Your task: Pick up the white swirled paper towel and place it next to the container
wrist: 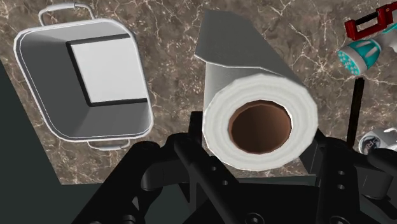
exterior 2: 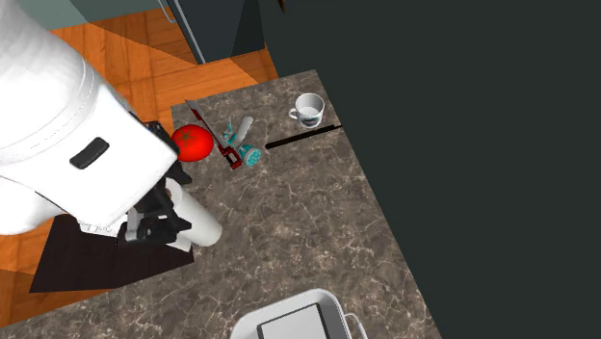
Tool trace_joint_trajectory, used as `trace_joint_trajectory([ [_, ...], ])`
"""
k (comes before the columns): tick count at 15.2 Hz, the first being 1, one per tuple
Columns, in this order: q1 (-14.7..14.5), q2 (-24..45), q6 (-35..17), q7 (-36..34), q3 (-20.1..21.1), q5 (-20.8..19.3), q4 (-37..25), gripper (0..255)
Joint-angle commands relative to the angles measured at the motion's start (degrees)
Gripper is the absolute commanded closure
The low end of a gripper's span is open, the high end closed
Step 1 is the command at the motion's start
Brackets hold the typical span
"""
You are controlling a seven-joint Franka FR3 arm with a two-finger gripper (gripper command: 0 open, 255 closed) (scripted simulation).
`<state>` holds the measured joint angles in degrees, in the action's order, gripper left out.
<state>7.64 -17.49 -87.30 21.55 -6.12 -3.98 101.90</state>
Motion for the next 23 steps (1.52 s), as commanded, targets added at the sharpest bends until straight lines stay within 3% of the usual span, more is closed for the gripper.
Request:
trace_joint_trajectory([
  [1,0.9,-2.5,0.8,2.5,-1.5,-0.6,1.6,255],
  [6,2.7,-4.9,2.5,8.0,-5.2,-2.1,1.8,255],
  [23,3.2,-8.7,-10.4,7.0,-5.6,-2.9,18.5,255],
])
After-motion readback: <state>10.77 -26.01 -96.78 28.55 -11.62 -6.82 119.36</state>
